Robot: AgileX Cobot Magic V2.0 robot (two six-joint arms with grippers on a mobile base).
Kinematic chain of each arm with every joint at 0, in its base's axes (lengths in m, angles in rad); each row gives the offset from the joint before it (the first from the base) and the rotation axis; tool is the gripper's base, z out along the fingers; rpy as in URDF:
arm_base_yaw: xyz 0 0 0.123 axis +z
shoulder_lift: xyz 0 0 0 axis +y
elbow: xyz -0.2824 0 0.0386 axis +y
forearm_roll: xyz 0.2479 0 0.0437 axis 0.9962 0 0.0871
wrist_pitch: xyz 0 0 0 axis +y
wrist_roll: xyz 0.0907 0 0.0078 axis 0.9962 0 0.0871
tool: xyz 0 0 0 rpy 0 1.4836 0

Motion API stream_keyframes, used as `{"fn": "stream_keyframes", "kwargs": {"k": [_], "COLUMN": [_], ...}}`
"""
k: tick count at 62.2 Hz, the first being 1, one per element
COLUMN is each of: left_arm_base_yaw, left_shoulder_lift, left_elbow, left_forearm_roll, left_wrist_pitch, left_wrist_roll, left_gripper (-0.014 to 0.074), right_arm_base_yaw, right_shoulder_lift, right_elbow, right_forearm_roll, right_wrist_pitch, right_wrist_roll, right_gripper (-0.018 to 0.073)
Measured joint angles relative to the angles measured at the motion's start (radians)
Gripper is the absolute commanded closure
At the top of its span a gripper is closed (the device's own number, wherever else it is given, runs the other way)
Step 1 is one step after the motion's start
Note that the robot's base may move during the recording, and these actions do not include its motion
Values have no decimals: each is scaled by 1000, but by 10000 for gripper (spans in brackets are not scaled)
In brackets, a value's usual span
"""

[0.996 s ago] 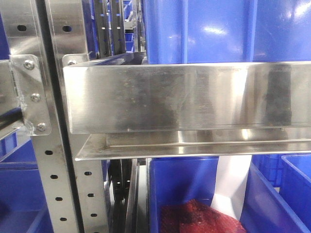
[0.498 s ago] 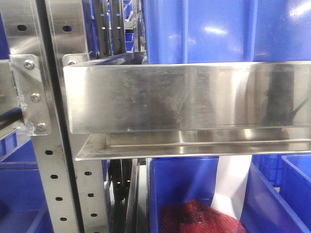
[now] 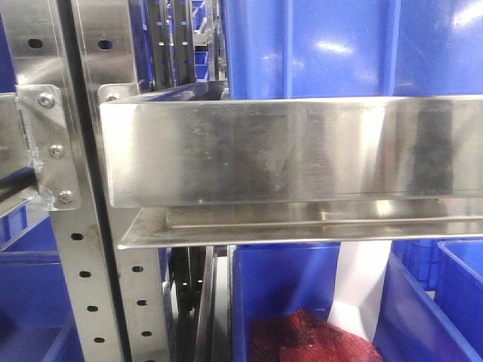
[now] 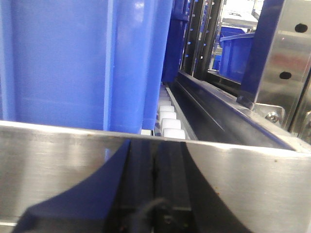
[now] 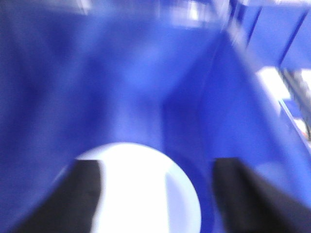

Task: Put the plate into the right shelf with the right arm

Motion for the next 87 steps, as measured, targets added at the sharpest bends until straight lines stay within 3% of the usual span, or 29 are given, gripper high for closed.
{"fn": "stream_keyframes", "kwargs": {"k": [7, 16, 38, 55, 68, 87], "left_arm_base_yaw": [0, 0, 0, 0, 0, 0], "left_shoulder_lift": [0, 0, 0, 0, 0, 0], "left_elbow": [0, 0, 0, 0, 0, 0], "left_forearm_roll": [0, 0, 0, 0, 0, 0], "left_wrist_pitch": [0, 0, 0, 0, 0, 0], "left_wrist_roll": [0, 0, 0, 0, 0, 0], "left_gripper": [643, 643, 643, 643, 643, 643], "right_arm_base_yaw": [0, 0, 0, 0, 0, 0], "right_shoulder_lift": [-112, -271, -717, -1031, -1167, -1183], "right_elbow": [44, 157, 623, 884, 981, 1011], "right_forearm_roll": [11, 11, 11, 11, 11, 11], "right_wrist_pitch": [2, -5, -143, -166, -166, -166], "right_wrist_roll": [0, 0, 0, 0, 0, 0], "right_gripper": [415, 516, 513, 513, 513, 513]}}
